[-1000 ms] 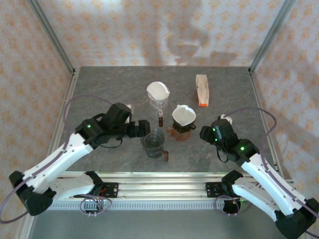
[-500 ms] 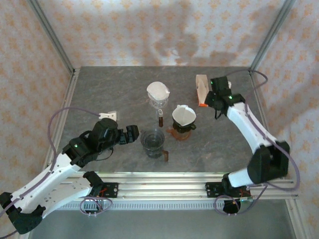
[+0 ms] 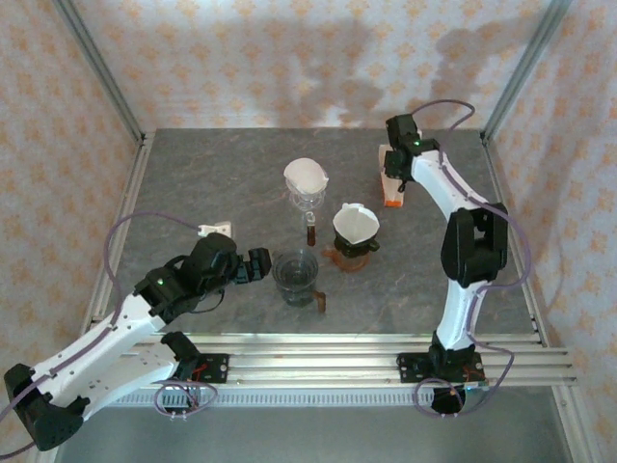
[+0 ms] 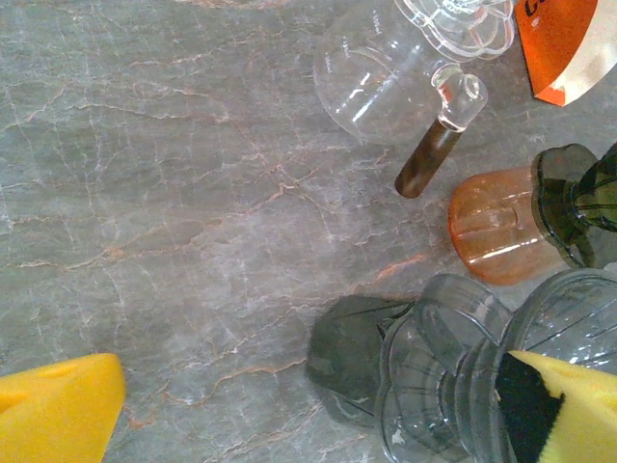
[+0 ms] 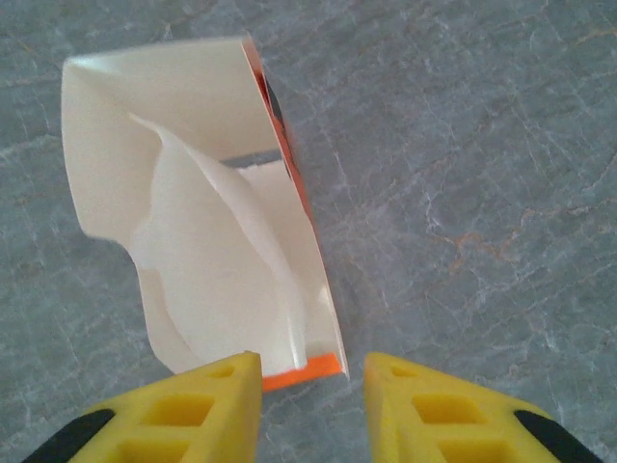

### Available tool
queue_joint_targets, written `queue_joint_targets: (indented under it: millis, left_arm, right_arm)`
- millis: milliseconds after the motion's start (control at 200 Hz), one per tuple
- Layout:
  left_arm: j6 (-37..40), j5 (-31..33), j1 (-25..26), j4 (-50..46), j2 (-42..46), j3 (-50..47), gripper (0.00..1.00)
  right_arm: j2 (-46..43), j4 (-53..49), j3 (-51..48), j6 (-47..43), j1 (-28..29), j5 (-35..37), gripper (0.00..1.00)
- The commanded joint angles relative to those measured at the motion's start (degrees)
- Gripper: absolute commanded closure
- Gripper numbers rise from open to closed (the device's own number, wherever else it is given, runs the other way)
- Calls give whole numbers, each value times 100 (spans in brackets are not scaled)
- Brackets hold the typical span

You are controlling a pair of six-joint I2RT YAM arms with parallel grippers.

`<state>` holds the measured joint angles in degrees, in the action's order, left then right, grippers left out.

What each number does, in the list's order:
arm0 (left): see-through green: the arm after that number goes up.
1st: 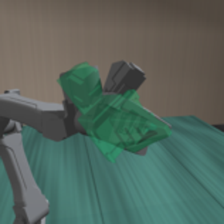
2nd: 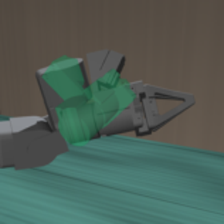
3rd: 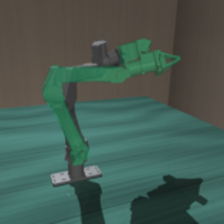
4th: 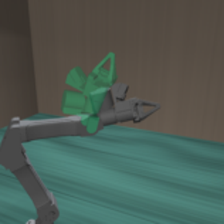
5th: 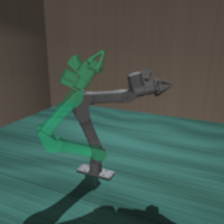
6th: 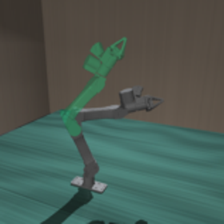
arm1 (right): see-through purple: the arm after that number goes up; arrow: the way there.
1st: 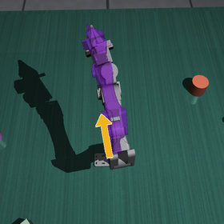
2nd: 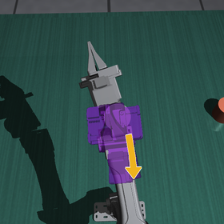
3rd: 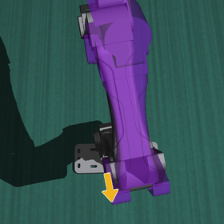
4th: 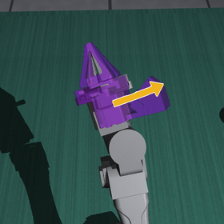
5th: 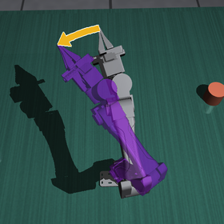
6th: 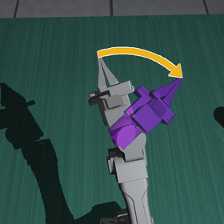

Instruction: Place the coffee filter in the dripper

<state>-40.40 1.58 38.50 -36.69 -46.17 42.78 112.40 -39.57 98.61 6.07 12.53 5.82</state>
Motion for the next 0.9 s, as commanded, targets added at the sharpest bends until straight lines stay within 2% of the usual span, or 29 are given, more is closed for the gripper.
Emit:
queue_joint_targets:
  millis: [0,245,671,806,891]
  left_arm:
    - [-22,89,-92,128,-83,-46,0]
    - [-3,-38,-219,157,-214,-73,0]
    - [-20,-202,-396,258,-346,-113,0]
    - [-38,-276,-422,283,-397,-117,0]
    - [-47,-284,-431,293,-410,-126,0]
  right_arm:
    - [293,-296,379,-149,-25,126,68]
    - [718,-453,890,-275,-27,76,69]
    - [1196,-551,1231,-389,-23,217,72]
    - [1241,-491,1240,-386,-23,244,78]
    - [1245,-481,1257,-413,-26,241,86]
